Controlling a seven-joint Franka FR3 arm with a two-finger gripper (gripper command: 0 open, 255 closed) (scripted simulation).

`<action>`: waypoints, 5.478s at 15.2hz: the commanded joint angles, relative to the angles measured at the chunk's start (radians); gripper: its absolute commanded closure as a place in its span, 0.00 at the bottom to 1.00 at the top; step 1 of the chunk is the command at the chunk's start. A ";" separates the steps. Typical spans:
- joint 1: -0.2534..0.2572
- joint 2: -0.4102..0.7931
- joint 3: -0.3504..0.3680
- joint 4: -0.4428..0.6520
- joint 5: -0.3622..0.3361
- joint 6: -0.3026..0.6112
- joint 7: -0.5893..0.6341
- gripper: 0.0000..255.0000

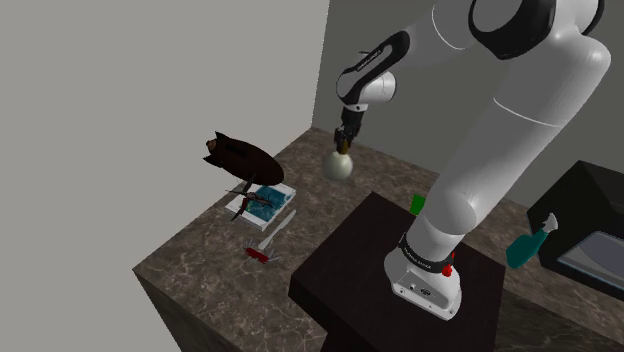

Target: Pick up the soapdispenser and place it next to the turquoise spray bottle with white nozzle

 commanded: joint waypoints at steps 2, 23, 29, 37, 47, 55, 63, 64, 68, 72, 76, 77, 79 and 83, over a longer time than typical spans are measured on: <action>-0.003 -0.037 0.001 0.013 -0.023 -0.047 0.017 1.00; -0.012 -0.207 0.029 0.155 -0.093 -0.348 0.079 1.00; -0.012 -0.235 0.037 0.213 -0.098 -0.432 0.086 1.00; -0.022 -0.278 0.036 0.268 -0.112 -0.527 0.078 1.00; -0.144 -0.466 -0.079 0.142 -0.235 -0.570 -0.089 1.00; -0.239 -0.550 -0.198 0.124 -0.334 -0.610 -0.254 1.00; -0.306 -0.563 -0.345 0.178 -0.415 -0.636 -0.442 1.00; -0.311 -0.560 -0.366 0.190 -0.423 -0.638 -0.467 1.00; -0.320 -0.535 -0.457 0.246 -0.447 -0.642 -0.570 1.00; -0.308 -0.494 -0.564 0.319 -0.457 -0.640 -0.677 1.00; -0.266 -0.435 -0.698 0.408 -0.448 -0.635 -0.792 1.00; -0.248 -0.418 -0.738 0.433 -0.442 -0.634 -0.822 1.00; -0.201 -0.381 -0.831 0.486 -0.425 -0.630 -0.883 1.00; -0.023 -0.328 -1.087 0.608 -0.396 -0.634 -0.995 1.00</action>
